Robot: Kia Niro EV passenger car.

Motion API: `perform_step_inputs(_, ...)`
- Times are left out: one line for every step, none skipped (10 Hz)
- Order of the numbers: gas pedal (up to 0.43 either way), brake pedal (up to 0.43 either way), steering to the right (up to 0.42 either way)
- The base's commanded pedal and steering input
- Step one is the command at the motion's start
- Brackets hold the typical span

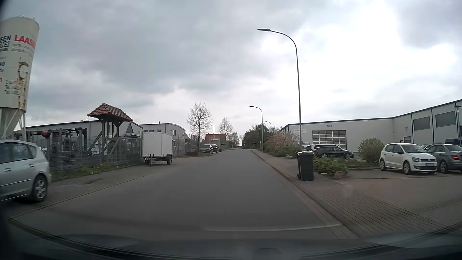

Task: Follow the waypoints while adhering to traffic rules and regulations

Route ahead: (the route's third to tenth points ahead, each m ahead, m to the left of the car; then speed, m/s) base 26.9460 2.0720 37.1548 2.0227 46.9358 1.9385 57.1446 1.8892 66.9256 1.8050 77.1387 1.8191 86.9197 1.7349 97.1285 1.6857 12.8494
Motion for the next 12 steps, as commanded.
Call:
perform_step_inputs(0.169,0.000,0.001)
perform_step_inputs(0.169,0.000,-0.001)
perform_step_inputs(0.169,0.000,-0.003)
perform_step_inputs(0.169,0.000,-0.002)
perform_step_inputs(0.169,0.000,-0.002)
perform_step_inputs(0.169,0.000,-0.003)
perform_step_inputs(0.169,0.000,-0.003)
perform_step_inputs(0.169,0.000,-0.003)
perform_step_inputs(0.169,0.000,-0.003)
perform_step_inputs(0.169,0.000,-0.003)
perform_step_inputs(0.169,0.000,-0.003)
perform_step_inputs(0.169,0.000,-0.003)
